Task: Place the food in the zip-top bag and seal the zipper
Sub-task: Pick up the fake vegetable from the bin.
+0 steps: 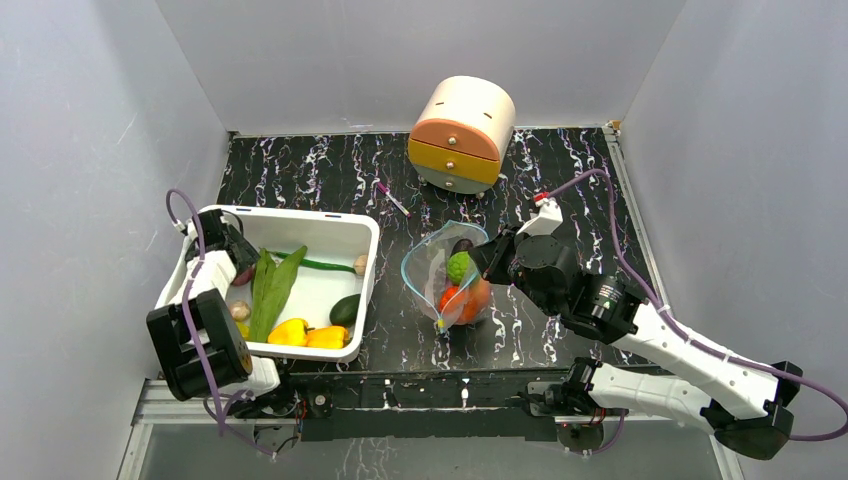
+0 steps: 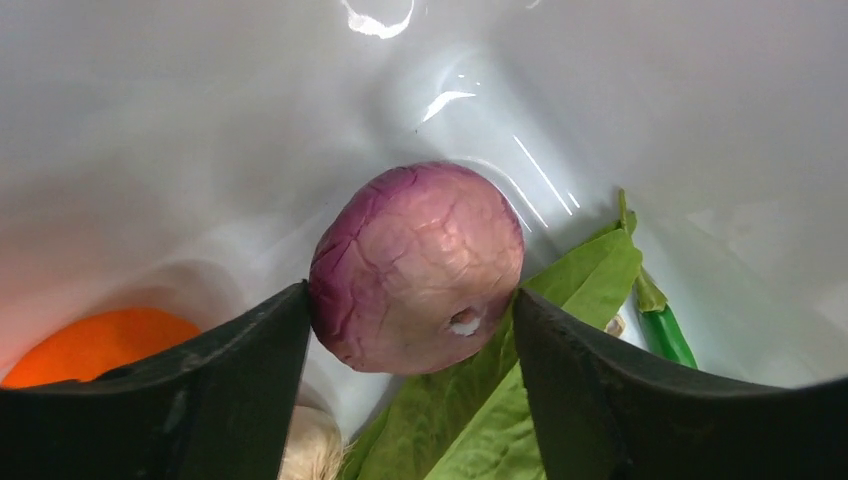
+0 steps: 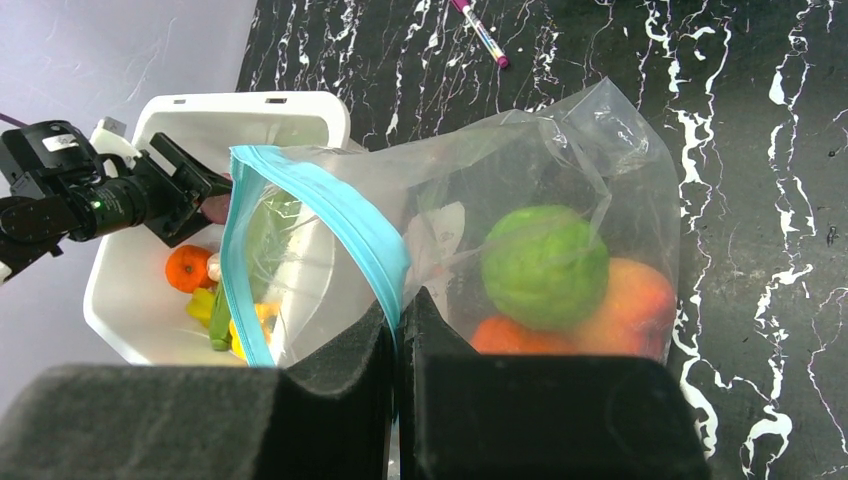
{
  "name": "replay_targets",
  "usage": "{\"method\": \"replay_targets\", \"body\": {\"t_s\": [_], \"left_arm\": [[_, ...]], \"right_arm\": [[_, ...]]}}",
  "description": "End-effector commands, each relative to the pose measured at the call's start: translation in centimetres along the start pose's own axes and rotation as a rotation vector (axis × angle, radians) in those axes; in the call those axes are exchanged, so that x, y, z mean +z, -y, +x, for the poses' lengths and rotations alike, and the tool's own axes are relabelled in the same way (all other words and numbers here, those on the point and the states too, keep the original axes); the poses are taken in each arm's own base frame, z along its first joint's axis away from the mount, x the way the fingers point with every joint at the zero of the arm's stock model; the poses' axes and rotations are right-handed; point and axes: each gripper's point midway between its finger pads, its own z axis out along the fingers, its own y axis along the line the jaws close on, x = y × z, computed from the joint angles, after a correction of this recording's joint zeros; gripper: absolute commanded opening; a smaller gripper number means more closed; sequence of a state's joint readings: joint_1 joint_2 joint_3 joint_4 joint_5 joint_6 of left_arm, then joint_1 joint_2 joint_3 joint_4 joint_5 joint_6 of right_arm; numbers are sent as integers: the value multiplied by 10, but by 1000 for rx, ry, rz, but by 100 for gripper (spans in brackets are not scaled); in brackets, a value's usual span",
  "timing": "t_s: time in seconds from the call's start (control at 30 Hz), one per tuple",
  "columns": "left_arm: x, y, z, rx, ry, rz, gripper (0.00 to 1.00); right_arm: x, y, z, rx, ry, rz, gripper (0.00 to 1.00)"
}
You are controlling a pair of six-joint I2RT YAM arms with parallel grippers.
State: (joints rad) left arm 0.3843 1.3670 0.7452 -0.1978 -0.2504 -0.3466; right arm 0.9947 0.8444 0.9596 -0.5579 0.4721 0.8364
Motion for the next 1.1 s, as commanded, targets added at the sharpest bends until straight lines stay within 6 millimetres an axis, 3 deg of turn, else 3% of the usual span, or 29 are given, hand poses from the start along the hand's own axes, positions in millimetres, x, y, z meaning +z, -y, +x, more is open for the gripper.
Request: {"method": "replay_targets", "body": {"t_s": [0.0,0.3,0.43,0.63,0.8,1.07], "left_arm": [[8,8,-4,0,-3,36,64],[-1,9,0,45,-23,65,36],[-24,16,-14,42,45,135,29],[-61,22,-29,25,116,213,28],[-87,42,-18,-1,83,367,25],[-128,68,-13,34,76,522,23]], "right_arm": [[-9,-21,-29,41,77,-59,0],[-9,-20,-28,43,76,-60,0],[-7,-20,-25,39,65,-59,0],[-5,-20,-21,37,55,-59,0],[1,-19,-12,38,31,-55,0],[-2,-11,-15,36,49,-27,0]]}}
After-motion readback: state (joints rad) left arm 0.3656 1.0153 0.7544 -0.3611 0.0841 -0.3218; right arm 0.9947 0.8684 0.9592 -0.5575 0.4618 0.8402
